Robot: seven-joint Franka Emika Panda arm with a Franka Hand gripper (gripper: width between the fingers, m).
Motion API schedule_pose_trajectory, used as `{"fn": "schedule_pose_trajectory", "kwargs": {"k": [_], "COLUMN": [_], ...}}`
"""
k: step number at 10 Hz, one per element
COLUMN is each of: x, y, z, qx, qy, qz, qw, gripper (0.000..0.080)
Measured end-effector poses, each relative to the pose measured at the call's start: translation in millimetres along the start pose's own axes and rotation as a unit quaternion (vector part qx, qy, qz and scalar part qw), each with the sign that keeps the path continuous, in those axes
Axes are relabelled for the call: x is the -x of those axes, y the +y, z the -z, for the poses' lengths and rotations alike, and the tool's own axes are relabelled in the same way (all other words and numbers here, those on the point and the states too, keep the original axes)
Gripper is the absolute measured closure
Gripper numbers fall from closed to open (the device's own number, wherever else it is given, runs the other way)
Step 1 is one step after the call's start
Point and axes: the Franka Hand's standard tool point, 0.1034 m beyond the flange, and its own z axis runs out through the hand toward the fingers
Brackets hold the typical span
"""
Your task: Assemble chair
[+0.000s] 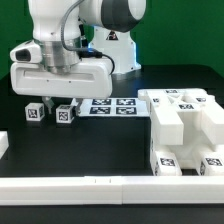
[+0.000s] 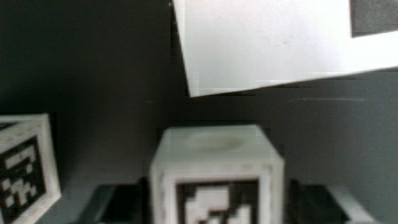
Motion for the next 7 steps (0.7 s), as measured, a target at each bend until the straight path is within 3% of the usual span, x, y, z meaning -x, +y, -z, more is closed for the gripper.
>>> {"fn": "schedule_pose_trajectory", "kwargs": {"k": [1,2,3,4,7], "x": [-3.3,-9.1,-15.8,-16.2,-34.7], "y": [-0.3,-0.8,0.3,-2.5,-11.4], "z": [8.3,13.2,16.3,19.8,35.7], "qx": [-0.015,-0.024,-0.026,-0.04,-0.048], "qy": [-0.012,-0.029,-0.03,-0.061,-0.219], "qz": [-0.003,0.0,0.0,-0.003,-0.039], "qw": [1.0,0.999,0.999,0.997,0.974], "gripper": [0.0258,0.0184,0.0184,0.0157,0.015]}}
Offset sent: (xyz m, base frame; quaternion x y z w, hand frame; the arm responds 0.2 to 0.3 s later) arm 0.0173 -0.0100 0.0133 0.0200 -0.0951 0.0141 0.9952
